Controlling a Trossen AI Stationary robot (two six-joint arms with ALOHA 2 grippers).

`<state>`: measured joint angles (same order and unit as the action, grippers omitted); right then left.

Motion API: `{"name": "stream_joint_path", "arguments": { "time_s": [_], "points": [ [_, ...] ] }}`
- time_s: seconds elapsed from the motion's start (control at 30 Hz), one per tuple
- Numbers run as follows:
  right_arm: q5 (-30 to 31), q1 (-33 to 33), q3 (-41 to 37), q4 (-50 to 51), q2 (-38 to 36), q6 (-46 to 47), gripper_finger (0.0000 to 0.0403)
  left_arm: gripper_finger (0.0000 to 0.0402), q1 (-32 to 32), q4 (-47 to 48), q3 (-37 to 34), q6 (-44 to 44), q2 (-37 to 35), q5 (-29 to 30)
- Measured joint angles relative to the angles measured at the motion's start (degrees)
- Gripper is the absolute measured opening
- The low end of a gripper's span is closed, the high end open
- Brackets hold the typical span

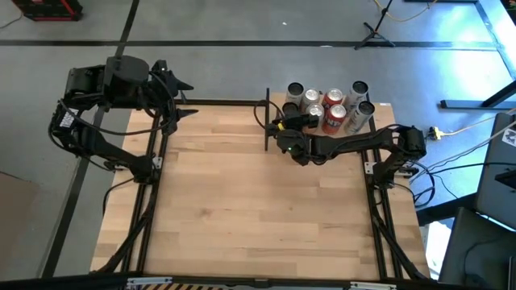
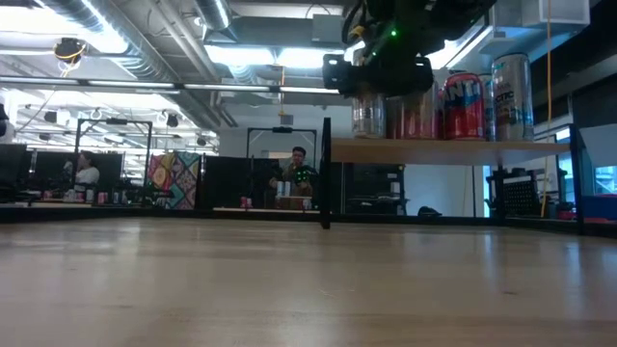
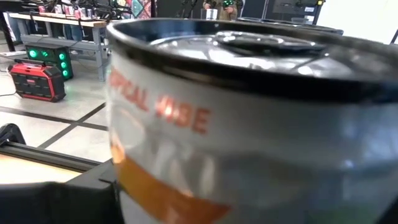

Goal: Place canned beverage on shelf
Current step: Put the white yellow soda can on the shelf aligned with the other white yellow soda can

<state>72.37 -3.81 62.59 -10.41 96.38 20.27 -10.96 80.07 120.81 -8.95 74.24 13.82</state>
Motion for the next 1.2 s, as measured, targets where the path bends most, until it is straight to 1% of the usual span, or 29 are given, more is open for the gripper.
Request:
{"name": "stream_joint_path", "arguments": {
  "time_s": [0.23,0.37,0.6,0.73,0.9,1.1,1.2],
  "points": [
    [-0.2,0.0,0.0,-0.1,0.0,0.0,0.0298,0.0295,0.0,0.0,0.0,0.6,0.0,-0.1],
    [-0.3,0.0,0.6,0.0,0.0,-0.5,0.0298,0.0295,0.0,0.0,0.0,0.9,0.0,-1.8],
    [-0.2,0.0,5.3,0.0,-0.1,-9.6,0.0298,0.0295,0.0,0.0,0.0,0.9,0.0,-1.9],
    [1.6,0.1,6.7,0.0,-0.1,-12.7,0.0298,0.0295,0.0,0.0,0.0,0.9,0.0,-1.9],
    [2.3,0.1,6.8,1.8,-0.1,-15.1,0.0298,0.0295,0.0,0.0,0.0,0.9,0.0,-1.9],
    [8.5,0.1,6.8,2.0,-0.1,-21.4,0.0298,0.0295,0.0,0.0,0.0,0.9,0.0,-1.9],
    [8.3,0.6,6.7,1.3,-0.1,-22.8,0.0298,0.0295,0.0,0.0,0.0,0.9,0.0,-1.9]
  ]
}}
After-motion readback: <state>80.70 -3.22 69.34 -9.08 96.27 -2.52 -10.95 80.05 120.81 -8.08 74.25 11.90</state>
